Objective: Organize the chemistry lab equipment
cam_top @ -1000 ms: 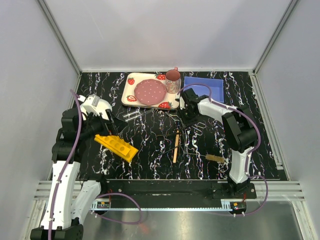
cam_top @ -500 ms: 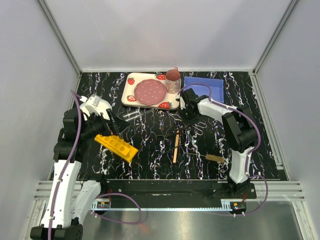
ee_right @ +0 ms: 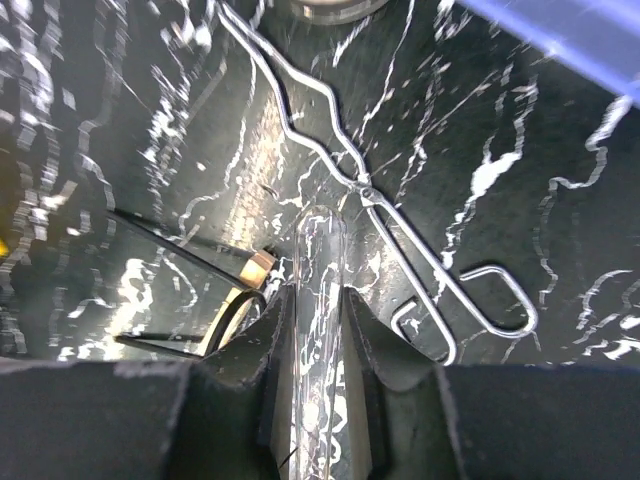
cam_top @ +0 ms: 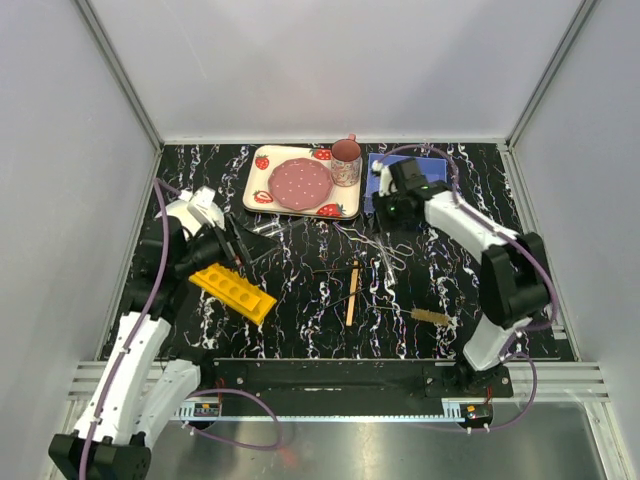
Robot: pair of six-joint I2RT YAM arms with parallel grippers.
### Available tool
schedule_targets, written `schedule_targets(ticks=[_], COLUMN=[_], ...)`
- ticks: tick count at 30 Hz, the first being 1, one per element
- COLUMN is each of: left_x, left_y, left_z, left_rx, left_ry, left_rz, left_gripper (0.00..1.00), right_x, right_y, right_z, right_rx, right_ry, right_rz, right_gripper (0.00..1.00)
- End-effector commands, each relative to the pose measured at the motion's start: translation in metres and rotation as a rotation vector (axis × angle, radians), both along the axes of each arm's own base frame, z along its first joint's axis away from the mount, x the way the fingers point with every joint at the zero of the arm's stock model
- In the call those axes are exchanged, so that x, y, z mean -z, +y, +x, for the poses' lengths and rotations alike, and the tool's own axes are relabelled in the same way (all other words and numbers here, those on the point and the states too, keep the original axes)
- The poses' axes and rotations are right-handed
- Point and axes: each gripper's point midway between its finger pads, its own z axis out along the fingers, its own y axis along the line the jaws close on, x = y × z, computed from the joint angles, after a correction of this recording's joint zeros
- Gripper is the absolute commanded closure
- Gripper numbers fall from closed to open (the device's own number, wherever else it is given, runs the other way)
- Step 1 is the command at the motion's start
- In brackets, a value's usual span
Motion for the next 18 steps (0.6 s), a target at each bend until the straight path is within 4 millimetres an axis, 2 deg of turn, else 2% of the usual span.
schedule_targets(ticks=[1, 3, 4, 5, 6, 7, 8, 9, 10, 11, 12, 13, 14, 15, 16, 18], left_x=[-0.033, -0.035, -0.042, -0.036, -0.038, -0.046, -0.033, -0.032, -0.038, -0.025, -0.020, -0.030, -0.028, -0.014, -0.022, -0.005], left_y=[-0.029, -0.038, -0.051, -0.058, -0.066, -0.083, -0.094, -0.103, -0.121, -0.132, -0.141, -0.155, -0.162, -0.173, -0.184, -0.197], left_z=[0.009, 0.016, 0.012, 0.022, 0.024, 0.019, 0.031, 0.033, 0.029, 0.041, 0.043, 0.042, 0.046, 0.053, 0.053, 0.062], left_rx=[0.045, 0.031, 0.068, 0.043, 0.051, 0.090, 0.069, 0.076, 0.113, 0.094, 0.104, 0.128, 0.120, 0.122, 0.137, 0.128], left_ry=[-0.093, -0.094, -0.122, -0.096, -0.106, -0.132, -0.099, -0.095, -0.107, -0.078, -0.068, -0.094, -0.093, -0.065, -0.079, -0.042], left_rz=[-0.124, -0.137, -0.154, -0.148, -0.154, -0.169, -0.151, -0.151, -0.164, -0.141, -0.134, -0.154, -0.155, -0.137, -0.150, -0.119], left_gripper=[0.01, 0.01, 0.01, 0.01, 0.01, 0.01, 0.01, 0.01, 0.01, 0.01, 0.01, 0.01, 0.01, 0.01, 0.01, 0.01], right_x=[-0.071, -0.092, -0.103, -0.113, -0.120, -0.128, -0.136, -0.141, -0.147, -0.153, -0.156, -0.160, -0.163, -0.165, -0.166, -0.168], right_y=[-0.015, -0.016, -0.022, -0.020, -0.020, -0.024, -0.021, -0.020, -0.021, -0.020, -0.019, -0.018, -0.016, -0.016, -0.015, -0.014], right_z=[0.019, 0.015, 0.016, 0.013, 0.013, 0.013, 0.009, 0.008, 0.007, 0.003, 0.002, 0.000, -0.003, -0.004, -0.006, -0.009], right_rx=[0.086, 0.100, 0.120, 0.125, 0.129, 0.140, 0.144, 0.145, 0.151, 0.160, 0.165, 0.166, 0.173, 0.176, 0.179, 0.186], right_ry=[-0.119, -0.123, -0.144, -0.128, -0.133, -0.140, -0.116, -0.113, -0.107, -0.075, -0.061, -0.051, -0.020, -0.012, 0.003, 0.025], right_rz=[0.239, 0.337, 0.374, 0.430, 0.462, 0.491, 0.541, 0.568, 0.594, 0.637, 0.658, 0.677, 0.707, 0.720, 0.734, 0.765], right_gripper=[0.79, 0.79, 0.79, 0.79, 0.79, 0.79, 0.79, 0.79, 0.79, 0.79, 0.79, 0.79, 0.79, 0.79, 0.79, 0.78])
